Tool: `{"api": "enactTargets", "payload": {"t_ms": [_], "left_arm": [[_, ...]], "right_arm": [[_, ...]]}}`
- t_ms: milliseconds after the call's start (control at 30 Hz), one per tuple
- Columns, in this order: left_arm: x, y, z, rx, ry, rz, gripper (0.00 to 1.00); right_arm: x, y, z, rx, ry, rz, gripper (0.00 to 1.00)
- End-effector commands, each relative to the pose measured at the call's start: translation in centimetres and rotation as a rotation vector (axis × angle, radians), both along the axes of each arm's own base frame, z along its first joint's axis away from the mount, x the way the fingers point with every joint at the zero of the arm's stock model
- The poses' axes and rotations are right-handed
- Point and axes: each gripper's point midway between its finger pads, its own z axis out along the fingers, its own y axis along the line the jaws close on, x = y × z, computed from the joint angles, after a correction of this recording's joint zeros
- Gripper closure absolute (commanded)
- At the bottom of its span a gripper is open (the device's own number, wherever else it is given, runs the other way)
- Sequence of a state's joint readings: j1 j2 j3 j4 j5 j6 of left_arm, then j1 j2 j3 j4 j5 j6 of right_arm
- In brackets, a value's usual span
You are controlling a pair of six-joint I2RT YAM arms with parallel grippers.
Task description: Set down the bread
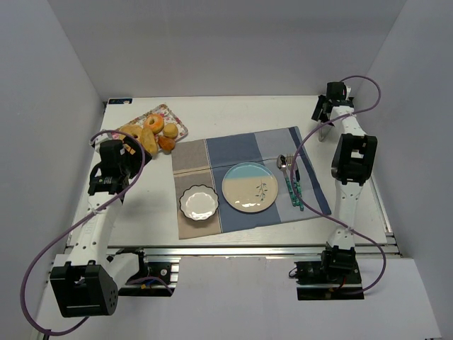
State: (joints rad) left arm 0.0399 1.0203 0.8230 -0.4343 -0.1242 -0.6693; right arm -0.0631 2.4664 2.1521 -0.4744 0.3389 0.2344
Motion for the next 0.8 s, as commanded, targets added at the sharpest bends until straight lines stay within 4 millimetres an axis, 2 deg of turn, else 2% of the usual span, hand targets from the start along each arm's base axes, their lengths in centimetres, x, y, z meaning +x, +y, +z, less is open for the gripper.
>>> {"api": "enactTargets", "payload": {"t_ms": [0,67,267,400,533,600,767], "left_arm": [[0.3,0.3,-0.1,0.018,-0.008,0.007,0.02],[0.4,0.4,-0.5,0.018,0.002,0.012,0.02],[0.7,0.5,-0.9,0.018,0.019,0.013,0.02],[0.7,0.5,-0.6,0.020,0.010,0.019,0.02],[0.5,0.7,-0.3,0.025,0.005,0.027,0.02],[0.4,0.8,-0.1,0.027,0.003,0.031,0.02],[0.1,1.1,0.5,0.041,-0.010,0.046,0.02]], "right_arm": [[2.7,-0.7,2.1,-0.050,-0.092,0.010,0.11],[2.9,-0.8,1.0,-0.059,-0.081,0.016,0.11],[3.7,-1.5,0.8,-0.017,-0.123,0.004,0.11],[3.9,-1.2,0.5,0.026,-0.130,0.009,0.12],[3.8,-0.5,-1.0,0.077,-0.115,0.011,0.20],[3.6,-0.5,-2.0,0.085,-0.097,0.000,0.22],[2.9,-0.5,-3.2,0.094,-0.069,-0.025,0.25]]}}
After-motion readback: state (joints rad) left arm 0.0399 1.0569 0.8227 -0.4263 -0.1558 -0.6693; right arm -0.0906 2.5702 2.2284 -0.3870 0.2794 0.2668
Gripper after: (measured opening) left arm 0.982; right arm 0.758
